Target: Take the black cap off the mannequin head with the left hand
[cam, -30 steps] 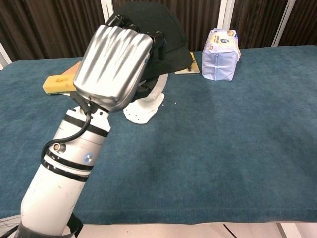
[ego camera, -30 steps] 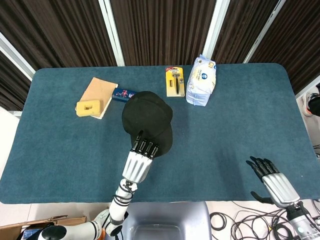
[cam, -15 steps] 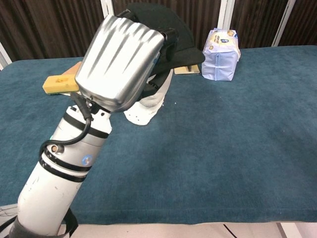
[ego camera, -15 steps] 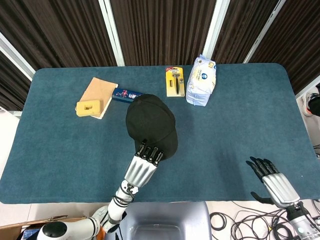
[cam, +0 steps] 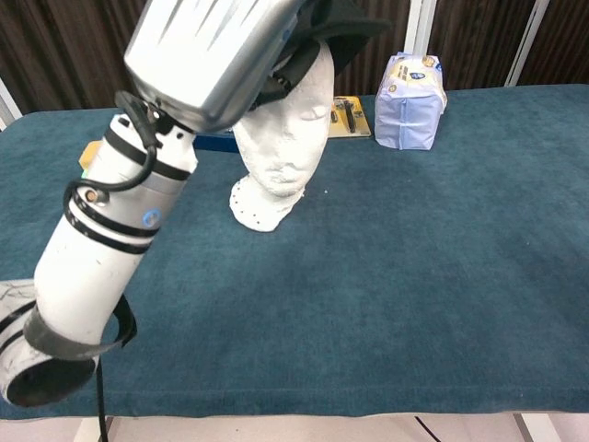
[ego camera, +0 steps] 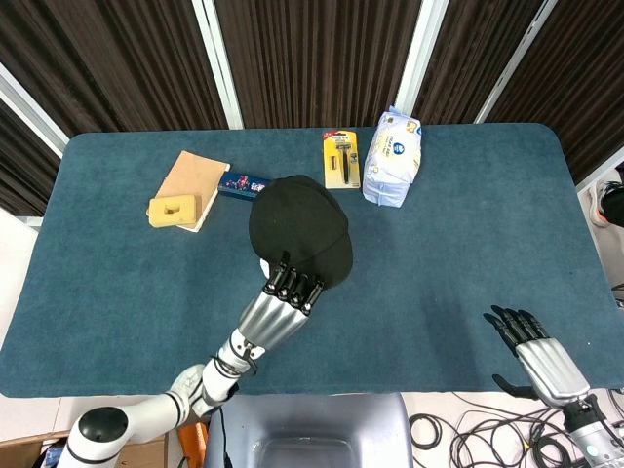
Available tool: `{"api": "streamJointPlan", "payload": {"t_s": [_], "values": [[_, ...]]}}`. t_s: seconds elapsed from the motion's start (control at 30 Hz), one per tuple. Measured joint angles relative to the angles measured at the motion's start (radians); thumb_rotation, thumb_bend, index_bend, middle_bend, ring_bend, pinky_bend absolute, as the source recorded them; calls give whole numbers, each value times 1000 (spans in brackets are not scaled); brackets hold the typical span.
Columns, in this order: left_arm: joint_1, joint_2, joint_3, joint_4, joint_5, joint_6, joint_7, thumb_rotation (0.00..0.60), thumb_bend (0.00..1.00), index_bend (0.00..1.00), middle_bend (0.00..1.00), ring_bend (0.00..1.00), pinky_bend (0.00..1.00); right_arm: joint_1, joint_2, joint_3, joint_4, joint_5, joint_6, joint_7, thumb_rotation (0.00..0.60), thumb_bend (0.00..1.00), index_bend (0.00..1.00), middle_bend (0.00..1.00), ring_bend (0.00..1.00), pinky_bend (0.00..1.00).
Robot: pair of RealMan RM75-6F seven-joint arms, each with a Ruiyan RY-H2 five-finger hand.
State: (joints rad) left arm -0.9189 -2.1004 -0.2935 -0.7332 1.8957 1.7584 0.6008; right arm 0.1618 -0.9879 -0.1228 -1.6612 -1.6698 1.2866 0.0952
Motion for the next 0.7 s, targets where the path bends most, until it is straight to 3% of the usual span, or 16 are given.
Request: {"api": "streamJointPlan", "payload": {"t_s": [0.7], "values": [[-70,162,-25,6,-52,27,-12,600,679,754,838,691,487,2,0,3,-7,20,-20,-23,600,205,0,0,0,64]]}}
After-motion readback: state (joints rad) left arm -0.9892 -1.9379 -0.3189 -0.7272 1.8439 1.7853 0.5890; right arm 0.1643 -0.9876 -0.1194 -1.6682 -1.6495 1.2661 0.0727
